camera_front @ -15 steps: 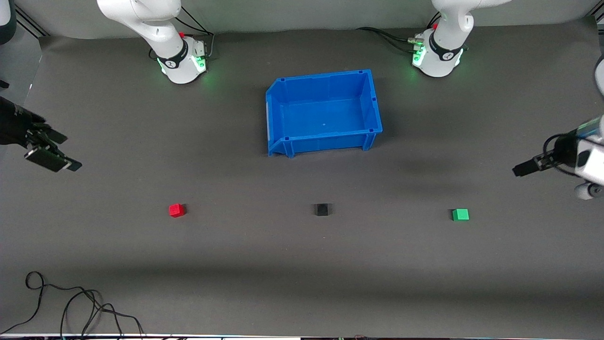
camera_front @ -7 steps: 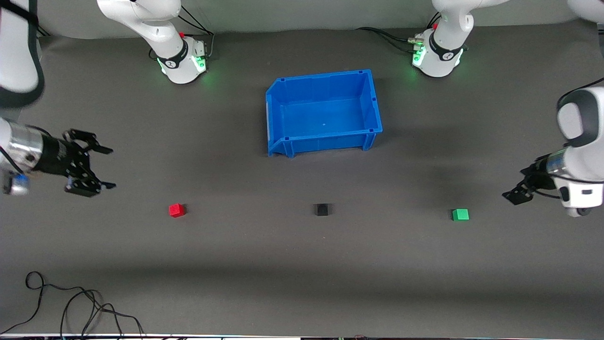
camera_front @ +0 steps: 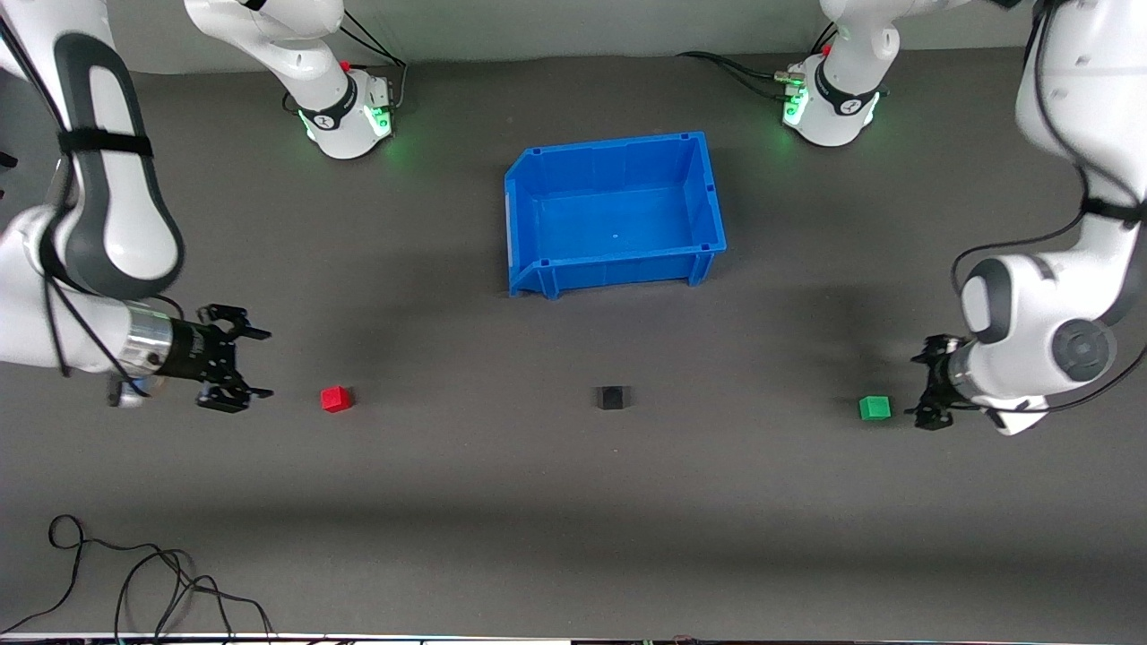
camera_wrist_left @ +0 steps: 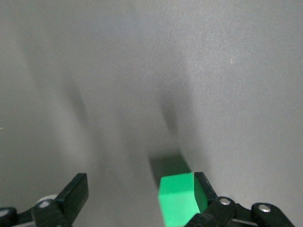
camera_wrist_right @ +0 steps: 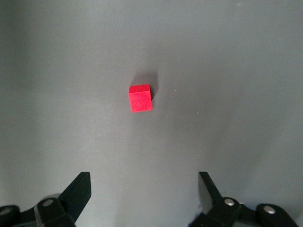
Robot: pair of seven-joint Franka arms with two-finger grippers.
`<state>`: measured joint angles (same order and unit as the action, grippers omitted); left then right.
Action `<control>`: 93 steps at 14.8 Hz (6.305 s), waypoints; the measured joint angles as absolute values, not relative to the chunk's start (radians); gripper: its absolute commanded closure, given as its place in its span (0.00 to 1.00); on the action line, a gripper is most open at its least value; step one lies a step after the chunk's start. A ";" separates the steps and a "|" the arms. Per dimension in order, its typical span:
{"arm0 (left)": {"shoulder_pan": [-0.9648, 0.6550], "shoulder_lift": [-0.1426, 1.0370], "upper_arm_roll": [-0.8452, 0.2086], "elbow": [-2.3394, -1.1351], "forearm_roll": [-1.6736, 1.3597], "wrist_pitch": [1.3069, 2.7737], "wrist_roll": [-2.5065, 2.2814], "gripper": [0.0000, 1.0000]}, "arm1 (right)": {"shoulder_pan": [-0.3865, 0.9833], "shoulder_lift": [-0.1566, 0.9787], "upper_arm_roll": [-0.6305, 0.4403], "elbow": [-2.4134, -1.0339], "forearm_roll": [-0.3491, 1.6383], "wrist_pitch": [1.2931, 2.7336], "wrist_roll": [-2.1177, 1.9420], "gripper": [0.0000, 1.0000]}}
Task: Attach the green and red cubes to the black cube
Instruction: 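Lower and close the right gripper on the red cube while the left gripper grasps green, then carry the red cube with the right gripper while the left gripper carries green, then press the red and green cubes against the black cube from both sides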
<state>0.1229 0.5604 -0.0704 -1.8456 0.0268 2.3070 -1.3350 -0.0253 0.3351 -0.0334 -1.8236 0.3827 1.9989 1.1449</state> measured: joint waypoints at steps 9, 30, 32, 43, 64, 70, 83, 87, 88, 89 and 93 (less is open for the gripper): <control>0.110 0.590 -0.075 -1.823 0.027 2.385 -1.492 0.08 | -0.039 0.548 -0.034 -1.832 0.502 2.223 0.914 0.00; 0.079 0.592 -0.122 -1.654 0.027 2.229 -1.504 1.00 | -0.017 0.637 -0.021 -1.829 0.565 2.295 0.851 0.89; 0.076 0.592 -0.148 -1.646 0.027 2.228 -1.533 1.00 | -0.015 0.636 -0.021 -1.816 0.568 2.295 0.854 0.89; -0.192 0.670 -0.173 -1.582 0.026 2.232 -1.880 1.00 | 0.240 0.629 -0.009 -1.656 0.576 2.277 1.307 0.90; -0.419 0.840 -0.162 -1.477 0.029 2.373 -2.181 1.00 | 0.629 0.896 -0.011 -1.413 0.576 2.535 1.812 0.91; -0.429 0.846 -0.162 -1.467 0.031 2.373 -2.195 1.00 | 0.655 0.926 -0.011 -1.394 0.576 2.560 1.812 0.91; -0.435 0.854 -0.155 -1.437 0.035 2.374 -2.198 0.00 | 0.674 0.962 -0.013 -1.358 0.572 2.581 1.812 0.82; -0.434 0.854 -0.154 -1.426 0.045 2.373 -2.198 0.00 | 0.674 0.964 -0.014 -1.357 0.572 2.589 1.812 0.88; -0.435 0.854 -0.154 -1.427 0.048 2.373 -2.198 0.00 | 0.675 0.965 -0.014 -1.356 0.572 2.591 1.812 0.88; -0.435 0.854 -0.154 -1.428 0.052 2.373 -2.198 0.00 | 0.677 0.965 -0.014 -1.355 0.572 2.594 1.812 0.88; -0.437 0.855 -0.154 -1.428 0.061 2.373 -2.198 0.00 | 0.682 0.981 -0.014 -1.335 0.572 2.611 1.812 0.82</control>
